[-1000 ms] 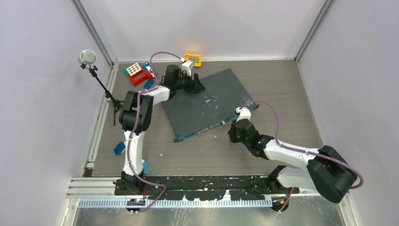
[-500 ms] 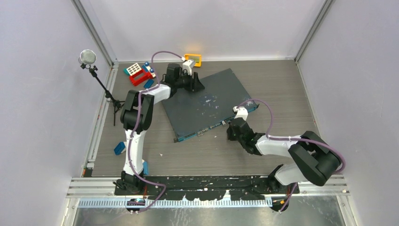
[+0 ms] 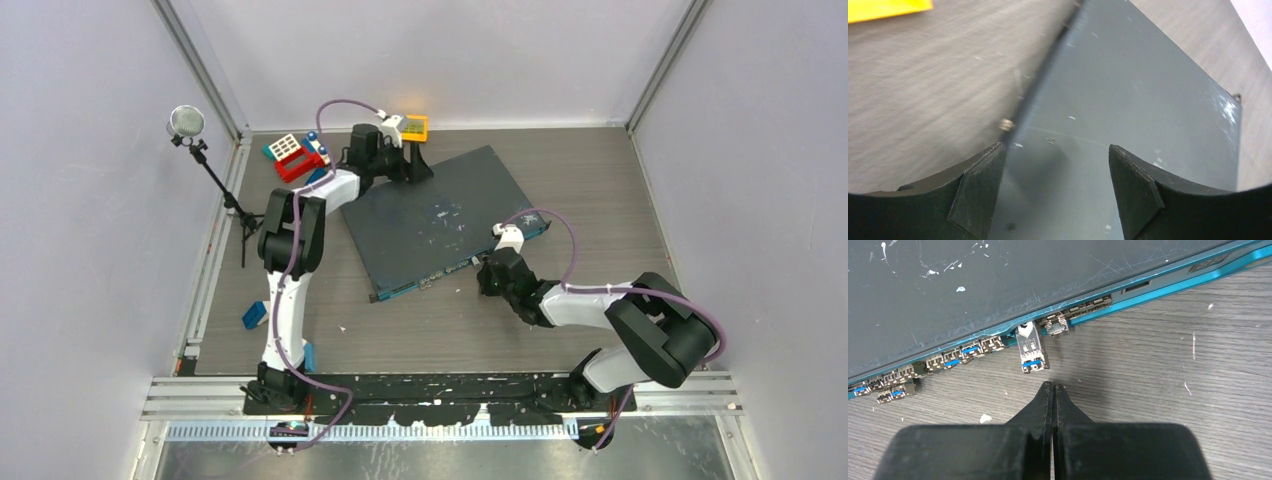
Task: Insert the plug into the switch port
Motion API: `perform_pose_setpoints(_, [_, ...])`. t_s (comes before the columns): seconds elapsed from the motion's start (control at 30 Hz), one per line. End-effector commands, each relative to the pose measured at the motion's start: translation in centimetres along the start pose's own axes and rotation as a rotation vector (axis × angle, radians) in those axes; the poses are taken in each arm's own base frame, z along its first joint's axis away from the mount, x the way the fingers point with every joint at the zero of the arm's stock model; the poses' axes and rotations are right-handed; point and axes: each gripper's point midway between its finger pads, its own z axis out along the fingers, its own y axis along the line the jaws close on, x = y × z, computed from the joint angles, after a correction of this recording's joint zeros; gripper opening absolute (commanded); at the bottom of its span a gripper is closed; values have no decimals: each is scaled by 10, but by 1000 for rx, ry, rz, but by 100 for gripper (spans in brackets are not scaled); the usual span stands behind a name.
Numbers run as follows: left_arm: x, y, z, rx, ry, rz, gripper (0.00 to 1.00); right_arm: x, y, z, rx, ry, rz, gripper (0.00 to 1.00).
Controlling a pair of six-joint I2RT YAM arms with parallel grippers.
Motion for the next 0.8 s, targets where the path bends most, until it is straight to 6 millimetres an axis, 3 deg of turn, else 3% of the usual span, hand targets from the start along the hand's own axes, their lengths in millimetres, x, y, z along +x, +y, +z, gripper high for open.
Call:
perform_pose_setpoints(0.0, [-23,50,-10,-130,-44,-52,78,-8,12,4,-41,-13,39,0])
perform_pose_setpoints(0.1, [-20,63,-9,-163,-36,-64,79,-5,12,3,-48,-3,45,0])
perform_pose_setpoints(0.2, [-2,63,-1,-125,25,-96,76,-4,11,1,-44,1,40,1])
perform_pose_setpoints(0.5, [40,27,6,45,196,-75,75,-13,-8,-12,38,-46,29,0])
perform_pose_setpoints(0.77, [61,11,6,111,256,-96,62,-17,-25,-19,94,-101,41,0])
